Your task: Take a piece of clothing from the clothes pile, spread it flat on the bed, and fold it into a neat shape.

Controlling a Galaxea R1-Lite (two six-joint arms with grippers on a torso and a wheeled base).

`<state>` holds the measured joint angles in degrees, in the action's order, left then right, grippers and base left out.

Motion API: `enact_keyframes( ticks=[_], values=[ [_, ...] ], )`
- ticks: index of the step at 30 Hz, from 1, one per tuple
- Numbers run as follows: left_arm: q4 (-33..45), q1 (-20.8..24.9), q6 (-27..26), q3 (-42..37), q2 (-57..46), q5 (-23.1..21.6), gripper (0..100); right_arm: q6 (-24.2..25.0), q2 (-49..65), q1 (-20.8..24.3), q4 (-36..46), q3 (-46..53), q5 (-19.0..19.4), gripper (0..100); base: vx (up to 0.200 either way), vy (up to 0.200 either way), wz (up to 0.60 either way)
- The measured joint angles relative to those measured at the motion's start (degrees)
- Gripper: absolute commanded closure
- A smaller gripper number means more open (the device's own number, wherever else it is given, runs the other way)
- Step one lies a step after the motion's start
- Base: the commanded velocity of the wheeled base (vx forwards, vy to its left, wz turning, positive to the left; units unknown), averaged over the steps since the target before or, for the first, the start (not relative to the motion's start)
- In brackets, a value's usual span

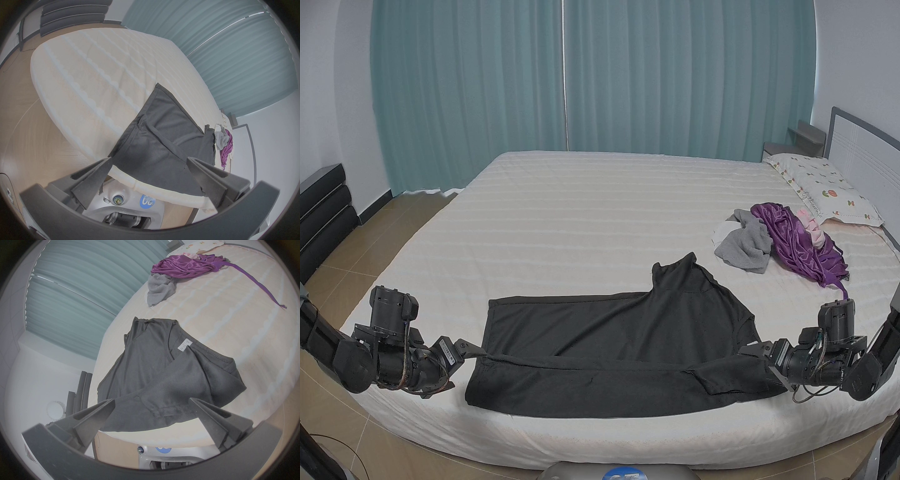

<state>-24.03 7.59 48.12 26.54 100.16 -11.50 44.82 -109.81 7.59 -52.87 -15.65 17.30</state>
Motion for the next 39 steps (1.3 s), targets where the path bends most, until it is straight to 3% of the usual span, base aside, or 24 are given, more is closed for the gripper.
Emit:
enact_keyframes(
  ticks=[10,18,24,31,39],
  values=[
    [0.0,0.3,0.0,-0.2,0.0,0.0,0,5.3,-1.8,7.8,0.0,0.4,-6.6,0,0.000,-0.020,0.00],
    [0.0,0.5,-0.1,-0.4,0.2,0.1,0,12.1,-5.1,12.9,-5.7,0.2,-8.0,0,0.000,0.000,0.00],
    [0.0,0.6,-0.1,-0.4,0.7,0.1,0,13.8,-8.9,14.9,-12.3,1.0,-10.8,0,0.000,0.000,0.00],
    [0.0,0.6,0.0,-0.5,1.2,0.1,0,14.0,-11.5,16.2,-13.1,1.4,-12.6,0,-0.171,0.000,0.00],
    [0.0,0.6,0.0,-0.5,1.5,0.1,0,14.1,-11.9,16.2,-13.4,0.9,-15.0,0,0.000,0.000,0.00]
  ],
)
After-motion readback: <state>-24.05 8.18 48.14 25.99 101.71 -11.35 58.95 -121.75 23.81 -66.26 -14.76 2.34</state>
